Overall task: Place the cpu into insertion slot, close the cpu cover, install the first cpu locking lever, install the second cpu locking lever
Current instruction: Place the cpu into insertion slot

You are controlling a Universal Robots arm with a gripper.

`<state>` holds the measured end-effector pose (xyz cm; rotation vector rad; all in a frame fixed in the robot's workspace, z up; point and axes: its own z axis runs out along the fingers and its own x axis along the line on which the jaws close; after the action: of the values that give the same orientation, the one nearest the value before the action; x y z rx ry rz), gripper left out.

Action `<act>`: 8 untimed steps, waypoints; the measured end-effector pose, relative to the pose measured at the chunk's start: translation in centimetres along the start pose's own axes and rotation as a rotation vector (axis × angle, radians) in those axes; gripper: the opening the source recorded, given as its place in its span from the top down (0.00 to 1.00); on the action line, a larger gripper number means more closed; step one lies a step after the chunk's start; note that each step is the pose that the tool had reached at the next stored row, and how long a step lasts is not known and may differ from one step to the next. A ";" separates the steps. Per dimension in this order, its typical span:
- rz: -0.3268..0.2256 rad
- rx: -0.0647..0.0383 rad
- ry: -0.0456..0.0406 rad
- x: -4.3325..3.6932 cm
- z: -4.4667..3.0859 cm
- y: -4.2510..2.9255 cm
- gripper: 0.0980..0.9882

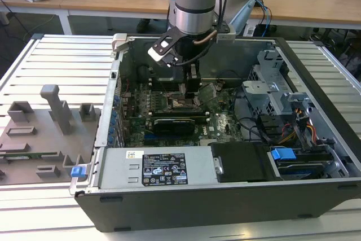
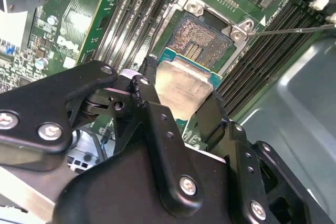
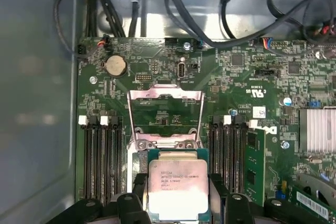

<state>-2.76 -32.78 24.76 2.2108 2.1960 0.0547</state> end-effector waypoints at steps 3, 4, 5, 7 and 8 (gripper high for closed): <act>0.031 0.000 -0.0014 0.00 0.02 0.00 0.50; 0.039 0.000 -0.0018 0.00 0.02 0.00 0.50; 0.050 0.000 -0.0023 0.00 0.03 0.00 0.50; 0.079 -0.001 -0.0036 0.00 0.05 0.00 0.50; 0.101 -0.001 -0.0045 0.00 0.06 0.00 0.50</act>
<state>-2.76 -32.78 24.70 2.3171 2.0806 0.0524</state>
